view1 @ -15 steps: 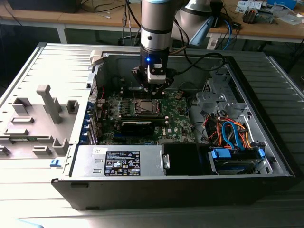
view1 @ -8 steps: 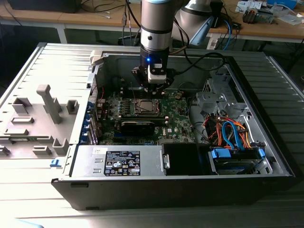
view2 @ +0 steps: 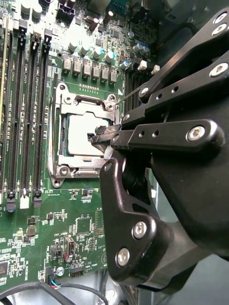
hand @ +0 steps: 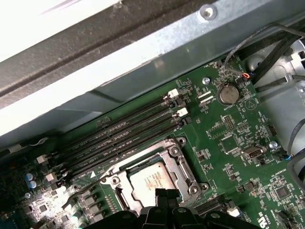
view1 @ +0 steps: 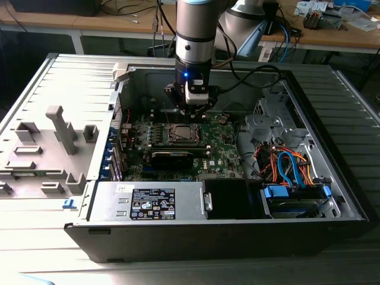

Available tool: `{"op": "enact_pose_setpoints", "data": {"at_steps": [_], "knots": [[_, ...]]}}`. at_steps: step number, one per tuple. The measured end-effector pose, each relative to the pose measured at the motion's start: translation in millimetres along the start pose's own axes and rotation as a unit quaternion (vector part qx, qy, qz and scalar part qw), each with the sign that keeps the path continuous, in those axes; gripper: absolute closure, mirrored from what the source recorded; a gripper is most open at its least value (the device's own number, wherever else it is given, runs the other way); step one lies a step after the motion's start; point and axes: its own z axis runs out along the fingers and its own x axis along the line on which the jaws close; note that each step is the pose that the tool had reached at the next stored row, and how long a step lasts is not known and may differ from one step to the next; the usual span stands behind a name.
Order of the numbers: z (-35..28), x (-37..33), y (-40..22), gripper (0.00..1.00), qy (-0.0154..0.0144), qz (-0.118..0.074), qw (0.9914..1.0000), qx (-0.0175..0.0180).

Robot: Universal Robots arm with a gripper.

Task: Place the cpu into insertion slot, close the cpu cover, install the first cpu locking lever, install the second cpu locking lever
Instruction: 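Install the first cpu locking lever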

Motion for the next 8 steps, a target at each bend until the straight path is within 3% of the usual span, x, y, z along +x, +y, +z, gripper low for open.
{"op": "enact_pose_setpoints", "data": {"at_steps": [8], "knots": [[0.0,0.0,0.0,0.89,-0.0007,-0.019,0.99982,-0.0006]]}}
